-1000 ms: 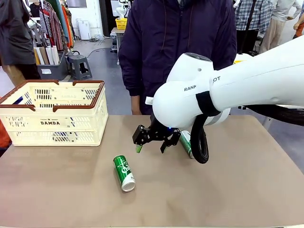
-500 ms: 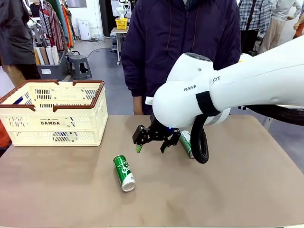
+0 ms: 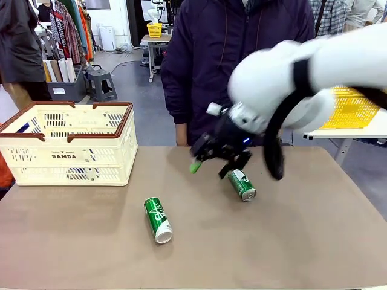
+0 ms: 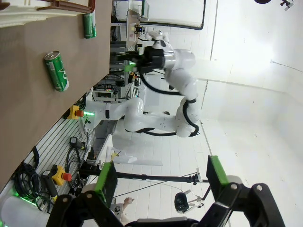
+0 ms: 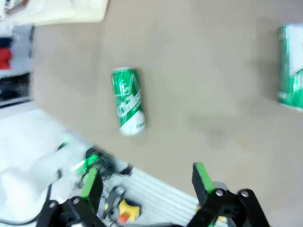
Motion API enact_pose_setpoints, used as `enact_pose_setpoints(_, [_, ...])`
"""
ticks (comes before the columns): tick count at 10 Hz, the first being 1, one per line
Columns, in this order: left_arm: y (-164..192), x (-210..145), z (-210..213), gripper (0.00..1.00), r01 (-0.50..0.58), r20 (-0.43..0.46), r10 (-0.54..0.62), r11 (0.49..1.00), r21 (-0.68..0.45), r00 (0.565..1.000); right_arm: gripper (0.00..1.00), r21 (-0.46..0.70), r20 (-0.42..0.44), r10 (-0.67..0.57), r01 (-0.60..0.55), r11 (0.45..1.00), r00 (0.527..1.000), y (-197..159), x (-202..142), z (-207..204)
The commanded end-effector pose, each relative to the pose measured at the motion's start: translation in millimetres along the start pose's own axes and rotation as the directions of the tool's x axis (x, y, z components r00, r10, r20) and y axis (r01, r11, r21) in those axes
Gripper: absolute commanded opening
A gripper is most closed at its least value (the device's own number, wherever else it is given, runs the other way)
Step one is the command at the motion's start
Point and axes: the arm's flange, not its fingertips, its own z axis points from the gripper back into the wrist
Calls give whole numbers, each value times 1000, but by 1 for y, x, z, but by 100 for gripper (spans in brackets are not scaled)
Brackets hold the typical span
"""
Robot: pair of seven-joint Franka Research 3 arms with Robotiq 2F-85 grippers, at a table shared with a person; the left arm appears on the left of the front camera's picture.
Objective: Place the drinks into the Shopping basket.
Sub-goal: Pick up one drink and place it into the Shopping basket.
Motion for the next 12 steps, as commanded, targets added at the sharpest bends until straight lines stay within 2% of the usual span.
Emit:
enact_pose_setpoints(1, [-4, -3, 2, 100, -2, 7, 2, 1000, -13, 1000, 100, 163, -77, -49, 61, 985, 996, -59, -31, 58])
enact_pose_setpoints(2, [-4, -3, 2, 100, -2, 7, 2, 1000, -13, 1000, 100, 285, -103, -34, 62, 956, 994, -85, -44, 86])
enact_pose_setpoints(3, [-4, -3, 2, 100, -2, 7, 2, 1000, -13, 1000, 100, 445, -91, -67, 101, 890, 994, -121, -61, 116])
enact_pose_setpoints(4, [-4, -3, 2, 100, -2, 7, 2, 1000, -13, 1000, 100, 562, -35, -144, 139, 816, 989, -160, -77, 141])
enact_pose_setpoints(5, [-4, -3, 2, 100, -2, 7, 2, 1000, -13, 1000, 100, 690, 43, -236, 142, 709, 971, -201, -96, 160])
enact_pose_setpoints(6, [-4, -3, 2, 100, -2, 7, 2, 1000, -13, 1000, 100, 782, 113, -292, 96, 615, 950, -230, -114, 167])
enact_pose_setpoints(7, [-4, -3, 2, 100, -2, 7, 2, 1000, -13, 1000, 100, 827, 157, -346, 68, 558, 925, -251, -128, 165])
enact_pose_setpoints(8, [-4, -3, 2, 100, -2, 7, 2, 1000, -13, 1000, 100, 836, 177, -353, 49, 547, 919, -259, -134, 156])
enact_pose_setpoints(9, [-4, -3, 2, 100, -2, 7, 2, 1000, -13, 1000, 100, 762, 215, -351, 68, 644, 911, -258, -129, 141])
enact_pose_setpoints(10, [-4, -3, 2, 100, -2, 7, 2, 1000, -13, 1000, 100, 815, 116, -377, 129, 565, 919, -268, -142, 178])
enact_pose_setpoints(12, [-4, -3, 2, 100, -2, 7, 2, 1000, -13, 1000, 100, 815, 116, -377, 129, 565, 919, -268, -142, 178])
